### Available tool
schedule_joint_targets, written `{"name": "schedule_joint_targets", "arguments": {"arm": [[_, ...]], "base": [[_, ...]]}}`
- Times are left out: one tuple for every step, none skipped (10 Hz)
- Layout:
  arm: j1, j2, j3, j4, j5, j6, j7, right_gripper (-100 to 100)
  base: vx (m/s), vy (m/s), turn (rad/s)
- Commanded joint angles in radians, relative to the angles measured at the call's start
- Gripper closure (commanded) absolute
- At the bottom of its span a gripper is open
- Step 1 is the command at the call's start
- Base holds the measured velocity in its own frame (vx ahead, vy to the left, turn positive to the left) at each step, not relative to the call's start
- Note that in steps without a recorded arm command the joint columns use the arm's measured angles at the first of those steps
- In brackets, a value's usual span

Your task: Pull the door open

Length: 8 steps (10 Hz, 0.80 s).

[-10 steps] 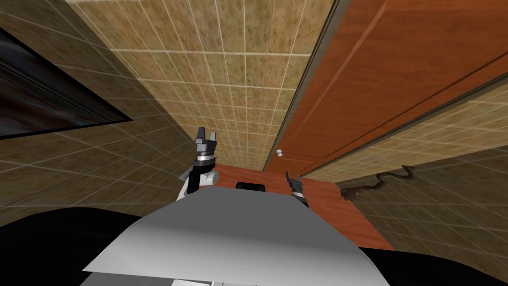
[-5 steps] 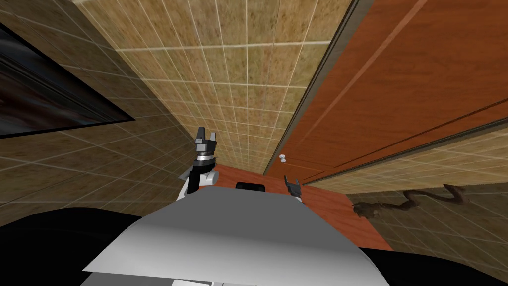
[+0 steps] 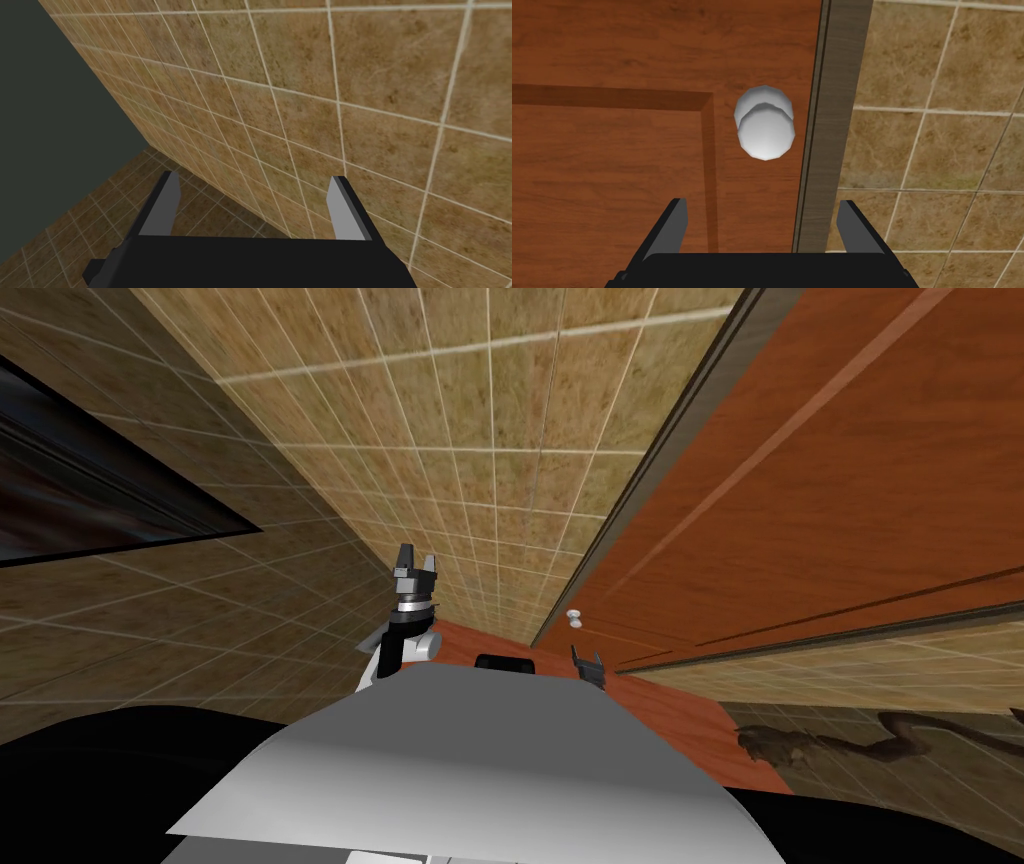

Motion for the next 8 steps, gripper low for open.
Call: {"name": "schedule_joint_targets", "arguments": {"arm": [[-0.006, -0.035, -0.006, 0.005, -0.007, 0.007, 0.001, -100], [-0.009, -0.041, -0.008, 0.010, -0.009, 0.008, 0.002, -100], [-0.017, -0.050, -0.013, 0.021, -0.014, 0.011, 0.004, -100], [-0.025, -0.054, -0.018, 0.032, -0.019, 0.013, 0.006, -100], [-0.033, -0.051, -0.023, 0.042, -0.024, 0.015, 0.008, -100], [-0.039, -0.044, -0.027, 0.051, -0.028, 0.017, 0.010, -100], [-0.046, -0.029, -0.031, 0.060, -0.033, 0.020, 0.011, -100], [-0.043, -0.037, -0.029, 0.058, -0.030, 0.016, 0.012, -100]], "base": [[0.147, -0.021, 0.118], [0.166, -0.006, 0.047], [0.192, 0.000, 0.044], [0.213, -0.007, 0.059], [0.179, -0.022, 0.065], [0.166, -0.045, 0.076], [0.174, -0.067, 0.061], [0.079, -0.032, 0.017]]}}
